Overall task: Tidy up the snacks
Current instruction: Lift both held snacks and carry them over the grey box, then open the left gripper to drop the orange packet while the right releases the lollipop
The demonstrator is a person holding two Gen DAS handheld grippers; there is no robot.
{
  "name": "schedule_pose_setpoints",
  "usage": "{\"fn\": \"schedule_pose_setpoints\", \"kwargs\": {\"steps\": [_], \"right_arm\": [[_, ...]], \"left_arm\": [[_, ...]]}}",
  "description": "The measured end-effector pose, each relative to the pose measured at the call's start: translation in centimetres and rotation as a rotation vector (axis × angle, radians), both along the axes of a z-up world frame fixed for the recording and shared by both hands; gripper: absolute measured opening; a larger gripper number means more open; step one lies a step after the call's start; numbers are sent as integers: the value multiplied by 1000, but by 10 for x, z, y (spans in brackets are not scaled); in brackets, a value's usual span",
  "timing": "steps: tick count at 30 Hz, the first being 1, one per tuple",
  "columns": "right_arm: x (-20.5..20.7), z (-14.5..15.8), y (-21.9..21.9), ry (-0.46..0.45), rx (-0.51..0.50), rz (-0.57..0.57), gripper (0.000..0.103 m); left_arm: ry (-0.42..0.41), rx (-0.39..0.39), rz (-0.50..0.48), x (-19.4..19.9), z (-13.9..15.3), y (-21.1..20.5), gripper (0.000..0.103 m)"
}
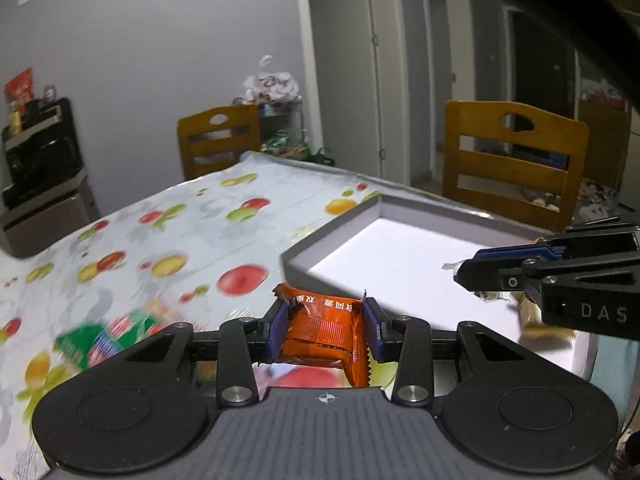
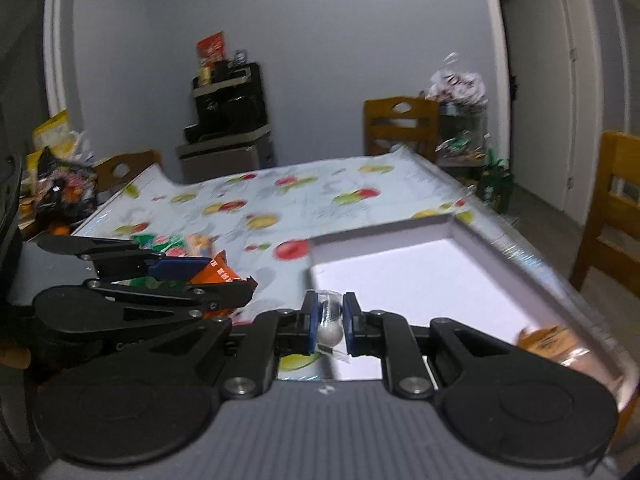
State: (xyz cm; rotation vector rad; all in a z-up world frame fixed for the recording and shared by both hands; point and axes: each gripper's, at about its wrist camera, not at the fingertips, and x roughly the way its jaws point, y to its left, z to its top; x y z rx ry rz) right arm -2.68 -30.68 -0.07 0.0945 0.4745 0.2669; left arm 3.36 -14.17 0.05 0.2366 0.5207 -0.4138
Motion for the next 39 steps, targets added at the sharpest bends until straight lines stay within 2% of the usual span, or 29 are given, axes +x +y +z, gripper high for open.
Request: {"fn": "schedule_pose_setpoints", "kwargs": {"steps": [7, 15, 20, 30, 39], "right_arm": [[7, 14, -44, -20, -11, -140, 12], [24, 14, -105, -13, 3, -294, 12], [35, 1, -124, 21, 3, -324, 12], [55, -21, -137, 108, 24, -339, 12], [63, -33, -140, 149, 34, -339, 12]], "left_arm": [[-26, 30, -72, 23, 12, -51, 41], [1, 58, -128, 52, -1, -103, 41], [16, 76, -146, 66, -12, -123, 41], [98, 0, -220, 90, -35, -144, 41], [132, 8, -238, 94, -48, -156, 42]]}}
